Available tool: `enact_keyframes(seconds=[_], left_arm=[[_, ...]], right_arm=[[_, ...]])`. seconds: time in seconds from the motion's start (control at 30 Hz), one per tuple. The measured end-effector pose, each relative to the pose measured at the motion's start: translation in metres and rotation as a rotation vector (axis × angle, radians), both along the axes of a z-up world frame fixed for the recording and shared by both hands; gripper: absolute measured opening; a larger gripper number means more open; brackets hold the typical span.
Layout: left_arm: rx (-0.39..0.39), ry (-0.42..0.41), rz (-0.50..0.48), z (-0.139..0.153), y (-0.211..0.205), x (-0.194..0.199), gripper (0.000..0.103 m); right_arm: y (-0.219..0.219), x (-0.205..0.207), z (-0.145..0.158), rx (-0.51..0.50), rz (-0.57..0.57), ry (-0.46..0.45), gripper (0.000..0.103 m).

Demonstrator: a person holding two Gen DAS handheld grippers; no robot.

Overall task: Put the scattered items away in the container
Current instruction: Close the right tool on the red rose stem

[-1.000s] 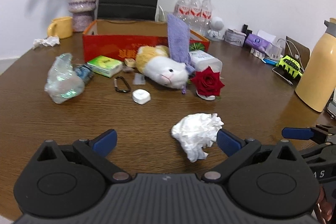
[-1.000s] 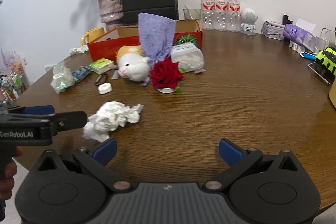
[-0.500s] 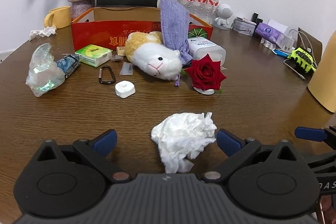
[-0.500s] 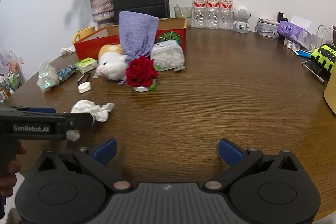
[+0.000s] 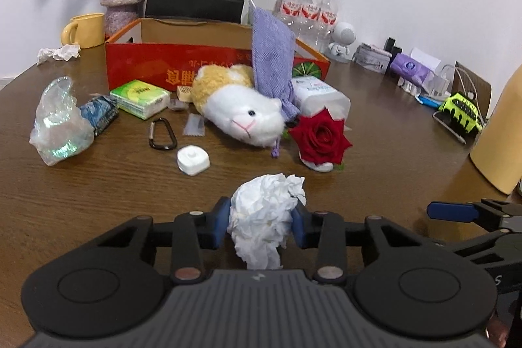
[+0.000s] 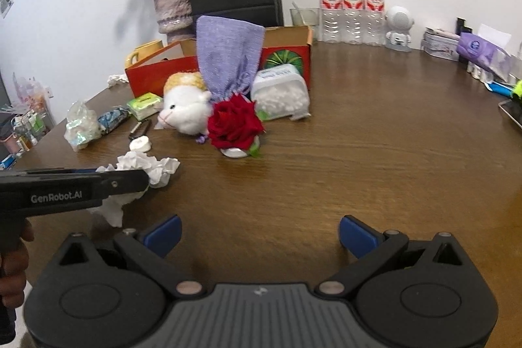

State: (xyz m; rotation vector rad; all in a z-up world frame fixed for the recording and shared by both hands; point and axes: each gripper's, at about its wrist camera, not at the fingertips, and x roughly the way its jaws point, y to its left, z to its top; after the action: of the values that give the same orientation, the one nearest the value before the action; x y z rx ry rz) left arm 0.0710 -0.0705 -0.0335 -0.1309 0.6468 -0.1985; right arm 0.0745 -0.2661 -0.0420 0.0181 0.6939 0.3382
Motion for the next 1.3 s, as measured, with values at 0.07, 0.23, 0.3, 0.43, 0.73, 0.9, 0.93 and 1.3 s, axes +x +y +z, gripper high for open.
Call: enact_keyframes(seconds=[0.07, 0.23, 0.3, 0.43, 0.73, 0.9, 0.93, 1.3], left_arm=[[-0.005, -0.013, -0.002, 0.004, 0.005, 0.002, 0.039], [-0.021, -0.031, 0.008, 0.012, 0.020, 0.011, 0.039], [-0.028, -0.031, 0.018, 0.014, 0.029, 0.017, 0.040], [-0.037, -0.044, 0.028, 0.020, 0.043, 0.028, 0.040], [-0.052, -0.052, 0.009, 0.022, 0.058, 0.049, 0.041], [-0.075, -0.035, 0.002, 0.015, 0.062, 0.052, 0.041], [-0.077, -0.033, 0.005, 0.014, 0.063, 0.052, 0.041], [-0.092, -0.055, 0.009, 0.020, 0.076, 0.041, 0.042]], right_arm=[[0.005, 0.006, 0.003, -0.002, 0.006, -0.003, 0.103], [0.014, 0.026, 0.011, 0.022, 0.020, 0.005, 0.103], [0.019, 0.036, 0.013, 0.016, 0.018, 0.005, 0.103], [0.033, 0.057, 0.016, -0.002, 0.018, -0.003, 0.103], [0.055, 0.093, 0.007, -0.013, 0.000, 0.063, 0.086], [0.064, 0.100, 0.009, -0.031, -0.017, 0.042, 0.076], [0.065, 0.102, 0.008, -0.039, -0.020, 0.042, 0.072], [0.057, 0.086, 0.015, 0.012, -0.013, 0.011, 0.051]])
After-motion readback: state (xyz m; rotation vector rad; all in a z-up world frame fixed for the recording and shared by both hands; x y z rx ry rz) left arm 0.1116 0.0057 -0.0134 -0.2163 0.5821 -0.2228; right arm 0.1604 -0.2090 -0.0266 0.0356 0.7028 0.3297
